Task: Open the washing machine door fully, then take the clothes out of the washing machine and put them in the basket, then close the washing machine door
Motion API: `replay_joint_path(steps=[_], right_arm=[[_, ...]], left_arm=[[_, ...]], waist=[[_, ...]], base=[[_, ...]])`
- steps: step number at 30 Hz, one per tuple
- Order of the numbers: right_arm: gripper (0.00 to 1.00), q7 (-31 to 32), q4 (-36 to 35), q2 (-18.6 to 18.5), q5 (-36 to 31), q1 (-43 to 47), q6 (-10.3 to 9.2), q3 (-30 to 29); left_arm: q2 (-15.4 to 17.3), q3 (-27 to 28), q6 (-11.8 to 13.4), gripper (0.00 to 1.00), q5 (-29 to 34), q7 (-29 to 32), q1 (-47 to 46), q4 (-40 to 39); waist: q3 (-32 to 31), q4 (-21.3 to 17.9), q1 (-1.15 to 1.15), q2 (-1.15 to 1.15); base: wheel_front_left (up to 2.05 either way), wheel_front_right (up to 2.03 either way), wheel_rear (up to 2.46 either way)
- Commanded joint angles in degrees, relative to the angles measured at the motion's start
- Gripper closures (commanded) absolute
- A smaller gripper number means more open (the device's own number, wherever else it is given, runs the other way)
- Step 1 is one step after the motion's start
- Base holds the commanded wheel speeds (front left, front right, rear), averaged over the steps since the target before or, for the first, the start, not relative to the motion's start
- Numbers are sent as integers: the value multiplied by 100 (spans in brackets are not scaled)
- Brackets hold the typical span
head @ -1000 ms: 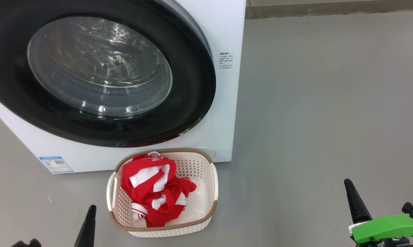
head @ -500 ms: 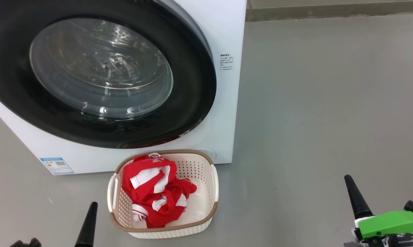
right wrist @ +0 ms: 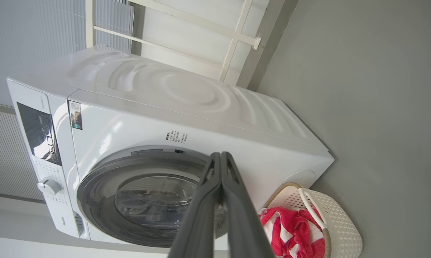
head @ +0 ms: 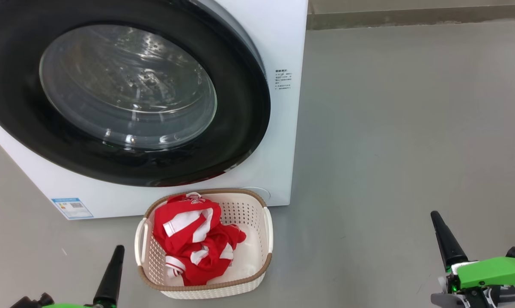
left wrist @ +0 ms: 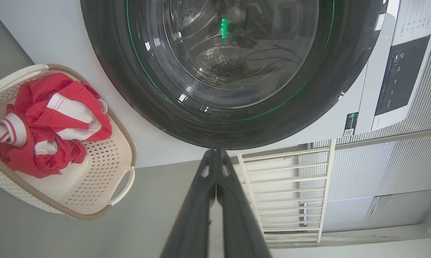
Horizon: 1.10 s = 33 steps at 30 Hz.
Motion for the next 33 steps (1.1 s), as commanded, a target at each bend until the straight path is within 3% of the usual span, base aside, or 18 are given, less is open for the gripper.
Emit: replay_joint_path(steps=[1, 17, 33], right_arm=[[100, 46, -191, -104, 186, -317, -2, 74], [100, 305, -237, -119, 1127, -436, -4, 33], [100, 327, -237, -104, 1125, -439, -4, 11]], left_arm=[[52, 202, -36, 100, -202, 47, -295, -119], [-4, 275, -41, 100, -1081, 298, -427, -97], [-11, 284, -41, 100, -1089, 308, -430, -96]], waist=[[-5, 2, 0, 0], [-52, 14, 0, 0], [-53, 14, 0, 0]], base=[[0, 0, 0], [0, 0, 0], [0, 0, 0]])
